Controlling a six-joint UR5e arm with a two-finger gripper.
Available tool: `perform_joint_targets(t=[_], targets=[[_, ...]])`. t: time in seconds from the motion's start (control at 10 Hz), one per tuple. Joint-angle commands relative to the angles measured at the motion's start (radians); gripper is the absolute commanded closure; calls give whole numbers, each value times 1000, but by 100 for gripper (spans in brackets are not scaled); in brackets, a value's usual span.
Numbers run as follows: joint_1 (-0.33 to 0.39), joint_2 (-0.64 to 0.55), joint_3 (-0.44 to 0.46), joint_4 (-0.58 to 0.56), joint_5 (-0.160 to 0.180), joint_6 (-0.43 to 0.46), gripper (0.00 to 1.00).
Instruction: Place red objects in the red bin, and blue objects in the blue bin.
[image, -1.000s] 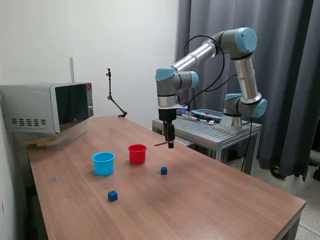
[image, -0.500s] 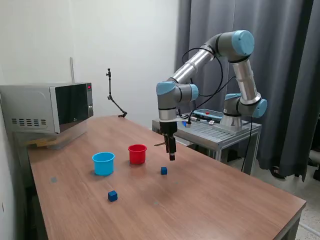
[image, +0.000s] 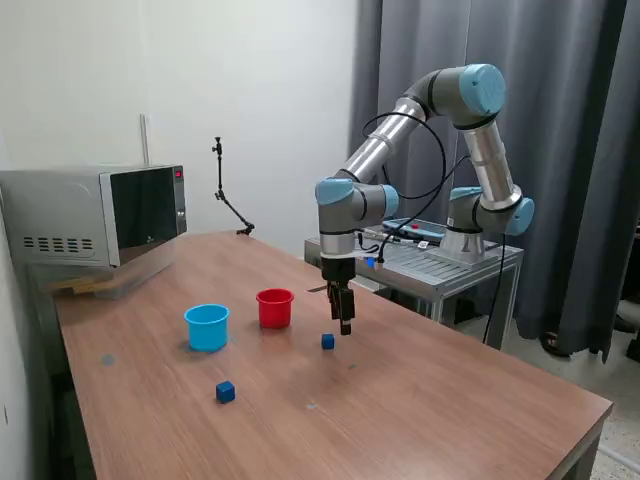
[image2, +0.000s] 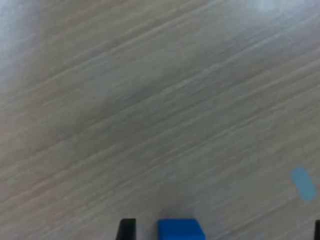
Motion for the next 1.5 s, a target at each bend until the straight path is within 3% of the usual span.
perform_joint_targets(t=[0.0, 0.5, 1.4], targets=[[-1, 14, 4, -15, -6, -13, 0], [-3, 60, -7, -52, -9, -73, 0], [-14, 104, -52, -52, -23, -91, 0]])
